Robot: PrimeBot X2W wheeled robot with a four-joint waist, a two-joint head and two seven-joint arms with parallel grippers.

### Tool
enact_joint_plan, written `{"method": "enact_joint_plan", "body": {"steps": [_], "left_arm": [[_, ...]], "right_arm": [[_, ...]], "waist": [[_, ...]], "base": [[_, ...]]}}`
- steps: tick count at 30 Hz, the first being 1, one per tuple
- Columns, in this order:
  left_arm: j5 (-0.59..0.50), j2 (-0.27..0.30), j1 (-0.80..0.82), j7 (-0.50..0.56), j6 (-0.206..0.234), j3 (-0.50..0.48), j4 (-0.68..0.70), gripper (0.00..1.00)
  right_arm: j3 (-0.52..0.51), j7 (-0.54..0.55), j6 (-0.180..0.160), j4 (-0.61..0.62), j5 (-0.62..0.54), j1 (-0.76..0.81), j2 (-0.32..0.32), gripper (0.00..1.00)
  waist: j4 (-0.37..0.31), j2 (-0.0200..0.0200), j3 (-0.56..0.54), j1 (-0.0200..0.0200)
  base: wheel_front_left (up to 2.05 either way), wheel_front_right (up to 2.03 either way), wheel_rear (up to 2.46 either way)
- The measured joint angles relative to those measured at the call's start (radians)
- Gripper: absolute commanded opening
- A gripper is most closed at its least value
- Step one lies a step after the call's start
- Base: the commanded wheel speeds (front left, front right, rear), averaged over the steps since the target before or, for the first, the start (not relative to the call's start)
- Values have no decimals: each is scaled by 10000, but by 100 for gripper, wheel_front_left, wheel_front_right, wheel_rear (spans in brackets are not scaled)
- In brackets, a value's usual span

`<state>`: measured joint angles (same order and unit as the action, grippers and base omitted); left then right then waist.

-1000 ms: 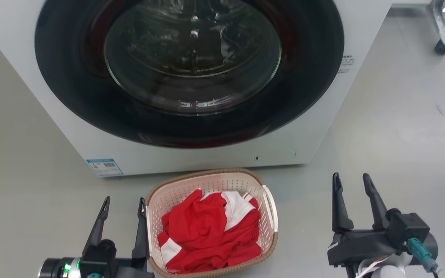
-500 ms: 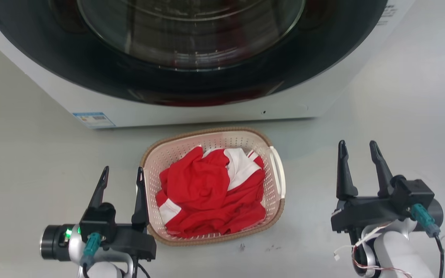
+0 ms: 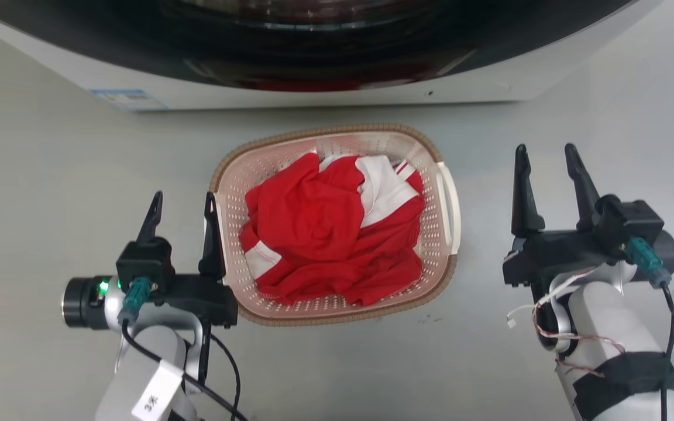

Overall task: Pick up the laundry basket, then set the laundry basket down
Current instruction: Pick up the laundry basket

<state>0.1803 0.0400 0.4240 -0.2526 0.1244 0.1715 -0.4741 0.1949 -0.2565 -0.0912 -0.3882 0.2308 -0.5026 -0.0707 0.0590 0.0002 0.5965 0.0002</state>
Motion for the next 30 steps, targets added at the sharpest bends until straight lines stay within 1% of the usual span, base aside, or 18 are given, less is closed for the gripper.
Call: {"method": "enact_joint_plan", "body": {"steps": [7,10,15,19,27,30], "left_arm": [[128,-38,1044,0,-15,82,-635,100],[222,-46,1423,0,-25,163,-963,100],[656,-82,1729,0,-25,412,-1486,100],[800,-82,1901,0,-102,610,-1904,100],[1356,-90,2160,0,-117,886,-2673,100],[1453,-90,2291,0,-198,970,-2936,100]], "right_arm": [[15,-2,50,-506,-190,-929,-36,100],[12,-2,123,-809,-201,-1220,-44,100],[19,-2,140,-1281,-203,-1469,-50,100],[77,0,180,-1632,-203,-1610,-50,100],[267,-2,297,-2226,-203,-2013,-46,100],[351,-2,299,-2416,-203,-2120,-42,100]], "waist": [[197,0,1049,-1],[273,1,1475,0],[381,0,2053,0],[444,1,2376,-1],[480,0,2773,-2],[477,-1,2910,-2]], "base": [[0,0,0],[0,0,0],[0,0,0],[0,0,0],[0,0,0],[0,0,0]]}}
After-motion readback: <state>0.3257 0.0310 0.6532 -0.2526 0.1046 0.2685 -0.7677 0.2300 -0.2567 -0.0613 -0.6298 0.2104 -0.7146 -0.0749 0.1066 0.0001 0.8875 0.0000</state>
